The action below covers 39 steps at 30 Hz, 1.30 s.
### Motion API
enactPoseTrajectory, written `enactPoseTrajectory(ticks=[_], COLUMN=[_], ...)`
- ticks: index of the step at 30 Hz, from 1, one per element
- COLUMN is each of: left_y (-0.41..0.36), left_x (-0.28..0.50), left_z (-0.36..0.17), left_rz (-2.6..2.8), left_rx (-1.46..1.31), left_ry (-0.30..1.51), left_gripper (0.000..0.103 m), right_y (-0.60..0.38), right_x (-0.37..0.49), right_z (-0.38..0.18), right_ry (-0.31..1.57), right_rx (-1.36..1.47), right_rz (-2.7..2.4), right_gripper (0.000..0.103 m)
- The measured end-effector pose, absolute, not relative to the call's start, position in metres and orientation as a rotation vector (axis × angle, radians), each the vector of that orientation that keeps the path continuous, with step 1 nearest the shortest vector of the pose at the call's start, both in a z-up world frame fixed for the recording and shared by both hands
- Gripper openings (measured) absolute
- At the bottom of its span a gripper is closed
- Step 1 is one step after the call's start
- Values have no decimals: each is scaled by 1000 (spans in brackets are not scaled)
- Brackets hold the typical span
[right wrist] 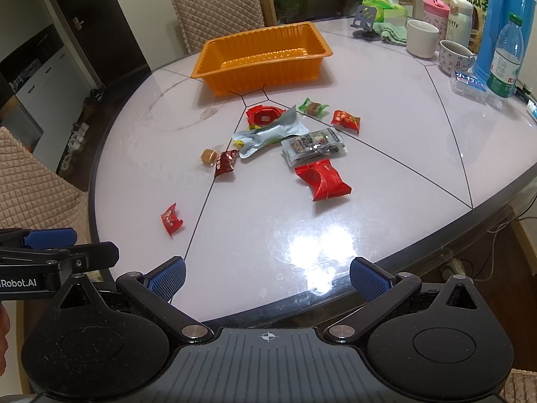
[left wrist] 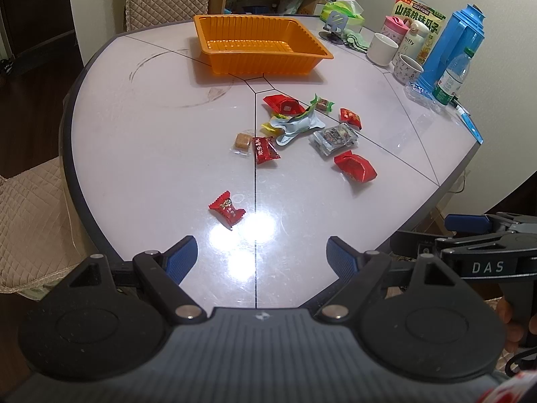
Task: Organize snacks
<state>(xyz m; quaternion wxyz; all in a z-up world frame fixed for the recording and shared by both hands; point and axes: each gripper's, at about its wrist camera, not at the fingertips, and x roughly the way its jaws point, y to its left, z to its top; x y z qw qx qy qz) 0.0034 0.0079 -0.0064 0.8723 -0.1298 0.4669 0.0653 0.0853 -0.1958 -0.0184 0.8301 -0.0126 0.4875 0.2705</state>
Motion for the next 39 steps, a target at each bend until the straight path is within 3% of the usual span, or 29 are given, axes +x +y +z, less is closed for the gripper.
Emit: enactPoseTrajectory(ticks=[39], left_y=[11], left_x=[27], left_z=[-22], left_rz=[160], left_rx=[-322], left_ry=[996], left_gripper=[83], right_y=[-214], right_x=[114], right_z=[-34], right_ry=[1016], right_rx=[-6], right_rz=[591], right_gripper=[103])
